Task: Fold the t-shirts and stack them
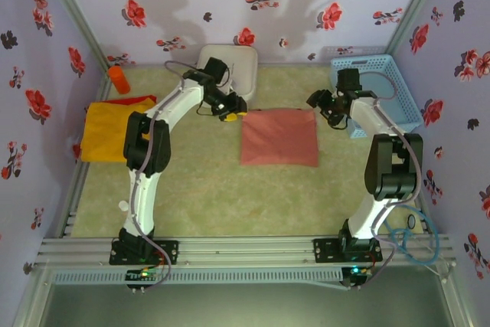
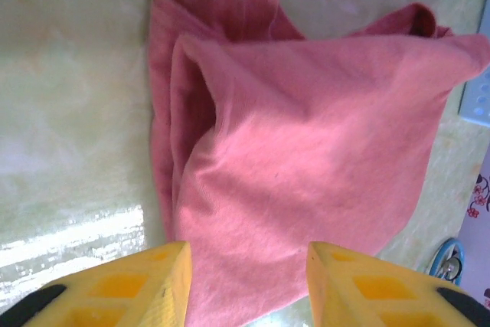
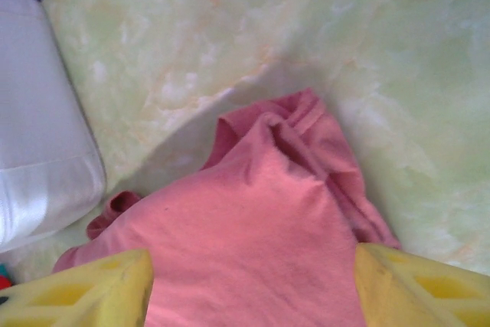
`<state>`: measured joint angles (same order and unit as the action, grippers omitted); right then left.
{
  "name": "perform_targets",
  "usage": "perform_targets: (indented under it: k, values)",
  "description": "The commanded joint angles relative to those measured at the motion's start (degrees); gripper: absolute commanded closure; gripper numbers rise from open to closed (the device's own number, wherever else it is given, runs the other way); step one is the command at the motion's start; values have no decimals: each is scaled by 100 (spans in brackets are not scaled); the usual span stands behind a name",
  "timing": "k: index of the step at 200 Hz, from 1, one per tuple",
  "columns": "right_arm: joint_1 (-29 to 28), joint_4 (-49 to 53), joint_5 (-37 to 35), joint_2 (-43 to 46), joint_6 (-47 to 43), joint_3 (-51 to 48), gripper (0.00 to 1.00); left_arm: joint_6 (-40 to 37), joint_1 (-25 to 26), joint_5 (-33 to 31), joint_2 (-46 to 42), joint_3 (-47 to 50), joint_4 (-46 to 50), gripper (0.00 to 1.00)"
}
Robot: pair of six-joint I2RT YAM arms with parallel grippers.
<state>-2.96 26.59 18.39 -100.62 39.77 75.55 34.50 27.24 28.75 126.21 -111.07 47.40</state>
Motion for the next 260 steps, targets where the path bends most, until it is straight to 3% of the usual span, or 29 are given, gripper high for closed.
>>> perform_targets:
  k: [1, 42, 64, 143, 198, 260]
  values:
    - [-251, -285, 390, 286, 170, -127, 30, 197, 185, 158, -402, 209, -196, 59]
    - [-603, -1043, 580, 129, 661, -383, 29, 723, 439, 388, -229, 465, -970, 62]
    - [-686, -1532, 785, -229, 871, -272, 26, 1030, 477, 680, 21, 650, -1827, 61]
    - [-610, -2402, 864, -1566, 907, 184, 23, 1555, 269, 553, 1050, 320, -3278, 60]
    - [-471, -2187, 859, -2028, 916, 212, 21, 1685, 88, 147, 957, 773, -3292, 66]
    - [-468, -2400, 1061, -1362, 811, 172, 19, 1262, 110, 34, 21, 1172, -3013, 67]
